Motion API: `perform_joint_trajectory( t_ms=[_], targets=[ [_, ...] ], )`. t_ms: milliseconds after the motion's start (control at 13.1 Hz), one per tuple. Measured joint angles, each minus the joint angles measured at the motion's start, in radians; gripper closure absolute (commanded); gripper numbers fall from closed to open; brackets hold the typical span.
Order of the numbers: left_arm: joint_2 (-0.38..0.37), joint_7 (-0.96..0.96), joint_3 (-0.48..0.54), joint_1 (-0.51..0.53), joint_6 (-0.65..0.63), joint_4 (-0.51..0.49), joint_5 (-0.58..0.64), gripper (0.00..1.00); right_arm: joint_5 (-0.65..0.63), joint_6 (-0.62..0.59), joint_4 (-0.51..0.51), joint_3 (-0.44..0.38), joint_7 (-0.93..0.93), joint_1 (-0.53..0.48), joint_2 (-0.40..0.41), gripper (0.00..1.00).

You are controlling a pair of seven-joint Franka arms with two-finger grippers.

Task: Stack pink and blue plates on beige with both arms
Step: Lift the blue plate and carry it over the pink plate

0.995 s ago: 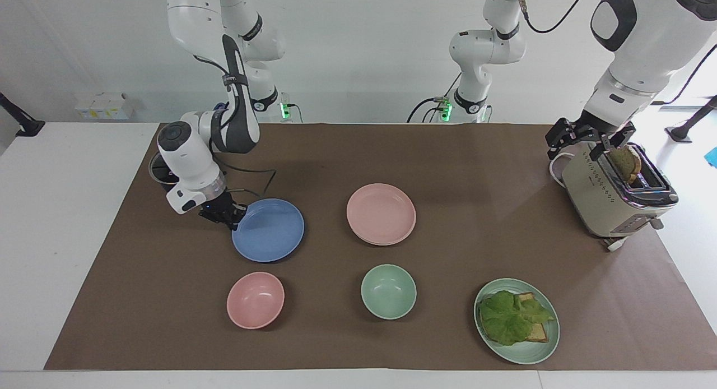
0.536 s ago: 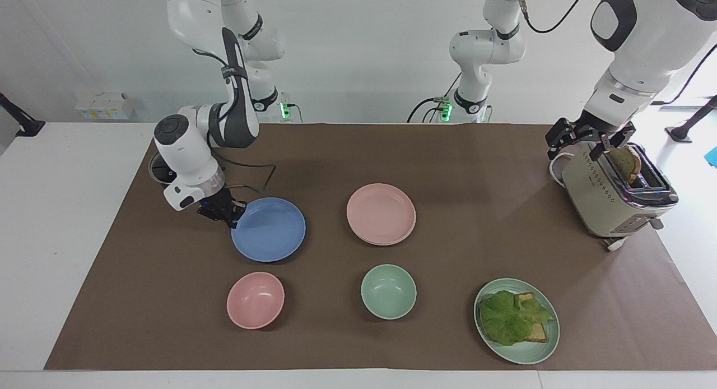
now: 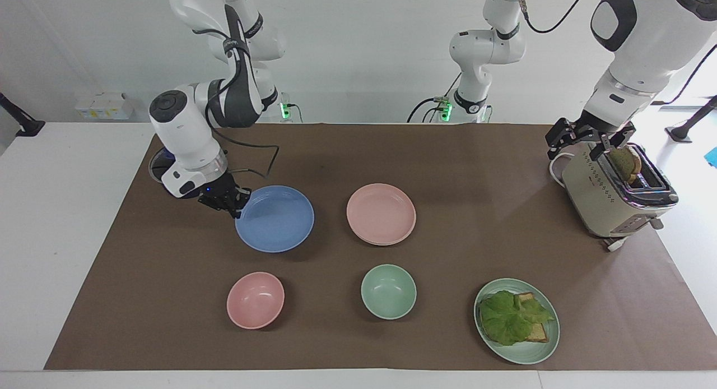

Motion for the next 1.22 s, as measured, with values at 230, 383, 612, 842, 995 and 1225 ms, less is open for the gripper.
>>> perform_joint_trajectory(
  t_ms=[230,383,612,842,995,1225],
  targets=[
    [0.000,0.000,0.000,0.000,0.000,0.000,0.000,0.00,0.001,-0.025,0.028,0.007,0.127,0.084,-0.009,1.00],
    [0.000,0.000,0.000,0.000,0.000,0.000,0.000,0.00,0.001,-0.022,0.035,0.012,0.243,0.157,-0.008,1.00],
    [0.000,0.000,0.000,0.000,0.000,0.000,0.000,0.00,0.001,-0.015,0.054,0.018,0.305,0.195,-0.005,1.00],
    [0.000,0.000,0.000,0.000,0.000,0.000,0.000,0.00,0.003,0.022,0.074,0.051,0.410,0.216,0.023,1.00],
    [0.000,0.000,0.000,0.000,0.000,0.000,0.000,0.00,0.003,0.042,0.098,0.058,0.484,0.261,0.053,1.00],
    [0.000,0.000,0.000,0.000,0.000,0.000,0.000,0.00,0.003,0.080,0.106,0.060,0.540,0.300,0.095,1.00]
  ],
)
